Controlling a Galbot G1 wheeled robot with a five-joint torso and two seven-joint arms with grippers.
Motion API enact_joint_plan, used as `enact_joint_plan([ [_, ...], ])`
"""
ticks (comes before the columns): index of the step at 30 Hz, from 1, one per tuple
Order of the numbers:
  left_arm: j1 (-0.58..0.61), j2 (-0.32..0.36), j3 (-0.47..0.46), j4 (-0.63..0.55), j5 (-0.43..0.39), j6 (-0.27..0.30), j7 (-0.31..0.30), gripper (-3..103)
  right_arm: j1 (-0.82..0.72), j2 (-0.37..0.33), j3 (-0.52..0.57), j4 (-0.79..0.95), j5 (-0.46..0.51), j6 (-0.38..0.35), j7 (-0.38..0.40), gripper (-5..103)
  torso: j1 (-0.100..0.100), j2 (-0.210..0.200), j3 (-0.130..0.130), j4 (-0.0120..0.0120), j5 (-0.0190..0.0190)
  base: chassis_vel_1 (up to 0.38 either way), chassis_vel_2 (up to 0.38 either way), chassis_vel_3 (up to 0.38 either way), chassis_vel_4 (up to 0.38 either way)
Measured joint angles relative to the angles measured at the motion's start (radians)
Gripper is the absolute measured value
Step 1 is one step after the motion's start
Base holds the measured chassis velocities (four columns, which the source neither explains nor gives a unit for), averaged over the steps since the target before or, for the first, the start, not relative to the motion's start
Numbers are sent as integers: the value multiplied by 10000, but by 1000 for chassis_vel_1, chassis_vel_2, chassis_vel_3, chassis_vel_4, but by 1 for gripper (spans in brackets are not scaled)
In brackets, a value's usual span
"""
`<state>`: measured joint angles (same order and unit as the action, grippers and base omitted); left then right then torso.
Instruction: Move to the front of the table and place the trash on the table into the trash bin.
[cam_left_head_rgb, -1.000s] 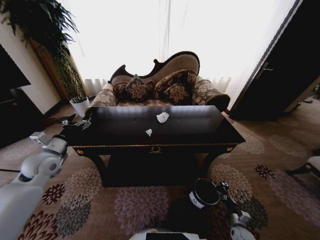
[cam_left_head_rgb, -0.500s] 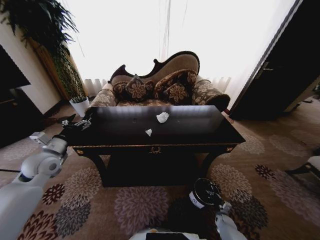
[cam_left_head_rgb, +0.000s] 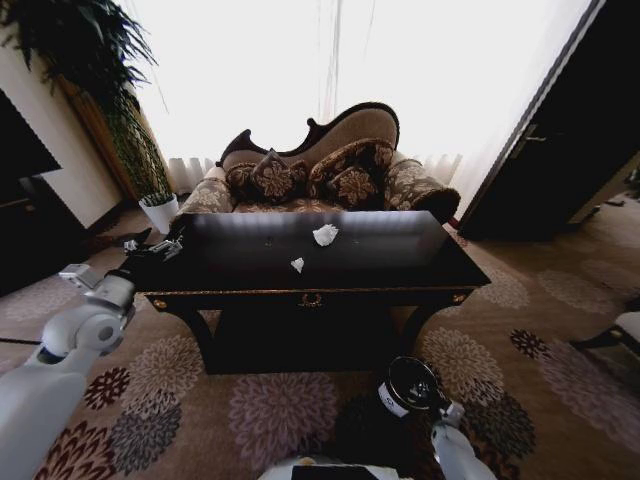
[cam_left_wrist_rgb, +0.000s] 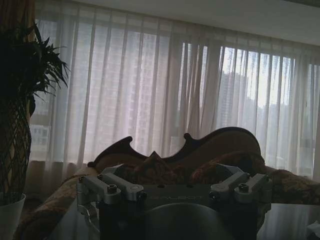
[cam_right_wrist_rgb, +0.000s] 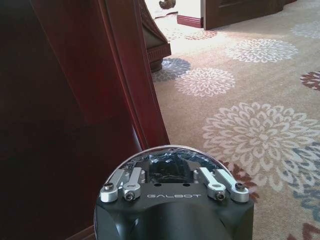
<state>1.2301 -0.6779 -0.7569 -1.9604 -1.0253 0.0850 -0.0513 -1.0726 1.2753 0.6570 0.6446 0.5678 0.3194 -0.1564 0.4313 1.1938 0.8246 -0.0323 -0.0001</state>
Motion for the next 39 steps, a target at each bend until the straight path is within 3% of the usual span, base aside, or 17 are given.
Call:
enact_joint_plan([
  [2, 0, 0, 0, 0, 0, 0, 0, 100, -72, 3, 8, 120, -3, -32, 27, 48, 0, 1, 0, -1, 1, 0, 0, 0, 0],
  [5, 0, 0, 0, 0, 0, 0, 0, 100, -176, 0, 23, 286, 3, -65, 46, 54, 0, 0, 0, -1, 1, 0, 0, 0, 0],
  [8, 0, 0, 0, 0, 0, 0, 0, 100, -536, 2, 92, 887, 101, -176, 132, 71, 0, 0, 0, 0, -1, 0, 0, 0, 0],
  [10, 1, 0, 0, 0, 0, 0, 0, 100, -631, 19, 106, 1028, 117, -207, 163, 71, 0, 0, 0, 0, -2, 0, 0, 0, 0],
  [16, 0, 0, 0, 0, 0, 0, 1, 100, -1859, 302, 261, 2713, 222, -272, 398, 97, -1, 0, 0, -2, 0, 0, 0, 0, 0],
  [27, 0, 0, 0, 0, 0, 0, 0, 100, -4226, 645, 698, 5784, 139, 189, 728, 100, -2, 2, -1, -1, 0, 0, 0, 0, 0],
  [35, 1, 0, 0, 0, 0, 0, 0, 100, -6350, 898, 882, 7885, 21, 1556, 373, 100, -2, 3, -2, -1, 0, 0, 0, 0, 0],
  [39, 1, 0, 0, 0, 0, 0, 0, 100, -6982, 939, 952, 8574, 173, 1819, 382, 100, -2, 2, -1, -2, 0, 0, 0, 0, 0],
])
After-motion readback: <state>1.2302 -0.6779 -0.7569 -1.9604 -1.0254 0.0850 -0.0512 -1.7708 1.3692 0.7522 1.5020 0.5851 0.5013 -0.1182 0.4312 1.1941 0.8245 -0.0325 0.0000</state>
